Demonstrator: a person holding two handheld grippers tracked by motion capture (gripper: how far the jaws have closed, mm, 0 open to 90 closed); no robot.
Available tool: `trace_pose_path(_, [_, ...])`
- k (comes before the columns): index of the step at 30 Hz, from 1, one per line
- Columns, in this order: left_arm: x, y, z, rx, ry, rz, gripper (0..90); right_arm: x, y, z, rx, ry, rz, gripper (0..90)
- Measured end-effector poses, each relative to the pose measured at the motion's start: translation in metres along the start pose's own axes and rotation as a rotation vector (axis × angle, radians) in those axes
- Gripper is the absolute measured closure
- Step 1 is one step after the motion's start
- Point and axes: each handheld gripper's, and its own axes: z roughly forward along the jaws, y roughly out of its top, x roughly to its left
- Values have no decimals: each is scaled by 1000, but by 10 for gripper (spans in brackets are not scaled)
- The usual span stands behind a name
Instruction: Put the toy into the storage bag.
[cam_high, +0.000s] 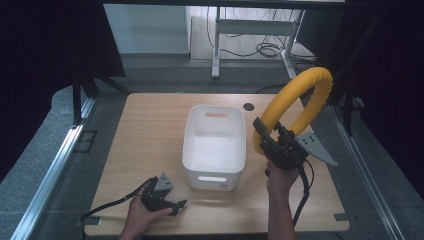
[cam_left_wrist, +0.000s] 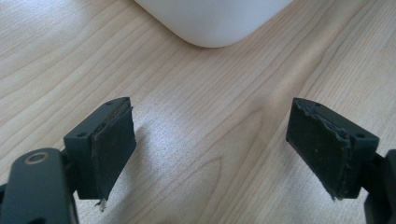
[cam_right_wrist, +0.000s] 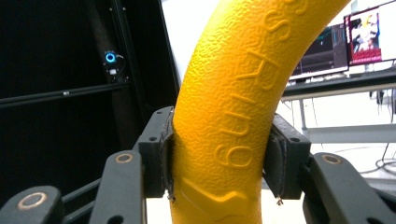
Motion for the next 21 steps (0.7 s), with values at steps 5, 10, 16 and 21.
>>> trace_pose_path(5, [0,0,0,1,-1,-4,158,11,12,0,-26,-15,-67,504])
trace_pose_path(10, [0,0,0,1,-1,-4,158,19,20,2,-46,11,-76,504])
trace_pose_path(16, [0,0,1,4,0,-2,158,31,25,11,-56,48,-83,504])
trace_pose_path(21, [0,0,0,5,-1,5,158,49,33,22,-61,91,-116,503])
